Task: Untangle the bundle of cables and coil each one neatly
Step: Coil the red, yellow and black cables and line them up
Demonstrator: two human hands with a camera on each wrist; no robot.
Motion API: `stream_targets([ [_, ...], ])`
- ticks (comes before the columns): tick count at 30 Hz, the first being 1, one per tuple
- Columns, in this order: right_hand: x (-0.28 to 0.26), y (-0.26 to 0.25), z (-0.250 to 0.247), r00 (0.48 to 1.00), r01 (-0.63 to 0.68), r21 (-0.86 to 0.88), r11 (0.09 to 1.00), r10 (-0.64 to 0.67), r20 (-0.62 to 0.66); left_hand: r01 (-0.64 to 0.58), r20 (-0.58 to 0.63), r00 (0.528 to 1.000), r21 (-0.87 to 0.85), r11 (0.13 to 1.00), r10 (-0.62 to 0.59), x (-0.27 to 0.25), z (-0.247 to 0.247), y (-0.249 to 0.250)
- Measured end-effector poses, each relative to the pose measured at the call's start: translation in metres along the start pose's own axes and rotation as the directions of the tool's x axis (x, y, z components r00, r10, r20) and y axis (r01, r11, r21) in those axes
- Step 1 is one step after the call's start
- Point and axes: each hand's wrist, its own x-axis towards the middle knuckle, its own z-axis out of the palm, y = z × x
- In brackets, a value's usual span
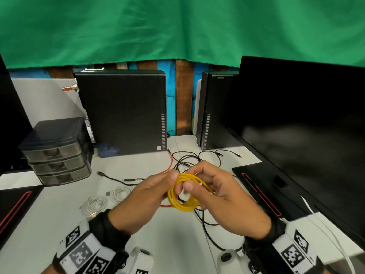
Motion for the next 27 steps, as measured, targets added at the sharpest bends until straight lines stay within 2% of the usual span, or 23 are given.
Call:
stream_targets([
  [3, 0.003, 0.008, 0.004, 0.998, -0.018, 0.035, 0.999, 0.021, -0.066, -0.036, 0.0, 0.999, 0.206, 0.978, 0.037, 0.003, -0.003, -0.004],
  [5, 0.005, 0.011, 0.004, 0.994, -0.048, 0.128, 0.991, 0.06, -0.093, -0.035, -0.015, 0.999, 0.26, 0.965, 0.04, 0.005, -0.004, -0.005],
  [7, 0.007, 0.011, 0.0, 0.988, -0.107, 0.236, 0.966, 0.13, -0.082, 0.013, -0.097, 0.995, 0.188, 0.982, 0.005, 0.005, -0.009, -0.003],
  [9, 0.008, 0.011, -0.006, 0.979, -0.151, 0.293, 0.944, 0.183, -0.086, 0.061, -0.163, 0.985, 0.0, 0.998, -0.06, 0.006, -0.015, -0.001],
  [10, 0.008, 0.011, -0.007, 0.977, -0.156, 0.258, 0.953, 0.187, -0.1, 0.068, -0.166, 0.983, -0.089, 0.994, -0.082, 0.006, -0.016, 0.0],
  [12, 0.008, 0.015, -0.008, 0.977, -0.146, -0.009, 0.989, 0.143, -0.156, 0.078, -0.123, 0.987, -0.206, 0.976, -0.105, 0.005, -0.014, 0.005],
  [13, 0.008, 0.017, -0.007, 0.976, -0.142, -0.154, 0.978, 0.112, -0.186, 0.087, -0.093, 0.989, -0.233, 0.969, -0.111, 0.005, -0.012, 0.006],
  [14, 0.008, 0.019, -0.005, 0.971, -0.135, -0.212, 0.968, 0.087, -0.223, 0.095, -0.067, 0.991, -0.24, 0.966, -0.114, 0.004, -0.008, 0.007],
  [15, 0.009, 0.02, -0.003, 0.96, -0.133, -0.175, 0.976, 0.084, -0.266, 0.097, -0.05, 0.993, -0.22, 0.971, -0.11, 0.003, -0.005, 0.006],
  [18, 0.01, 0.018, 0.0, 0.923, -0.128, 0.209, 0.969, 0.194, -0.333, 0.064, -0.059, 0.996, -0.028, 0.998, -0.065, 0.003, -0.003, 0.001],
  [20, 0.011, 0.014, 0.0, 0.915, -0.144, 0.391, 0.909, 0.273, -0.298, 0.042, -0.067, 0.997, 0.059, 0.997, -0.038, 0.003, -0.004, -0.001],
  [22, 0.011, 0.015, 0.001, 0.93, -0.183, 0.504, 0.844, 0.315, -0.191, 0.032, -0.08, 0.996, 0.083, 0.996, -0.026, 0.004, -0.005, -0.001],
  [25, 0.008, 0.018, 0.012, 0.939, -0.291, 0.565, 0.772, 0.343, 0.015, 0.022, -0.145, 0.989, 0.171, 0.985, 0.003, 0.006, -0.007, -0.002],
  [27, 0.006, 0.019, 0.021, 0.937, -0.319, 0.62, 0.717, 0.337, 0.093, -0.05, -0.162, 0.981, 0.31, 0.949, 0.105, 0.007, -0.01, -0.007],
])
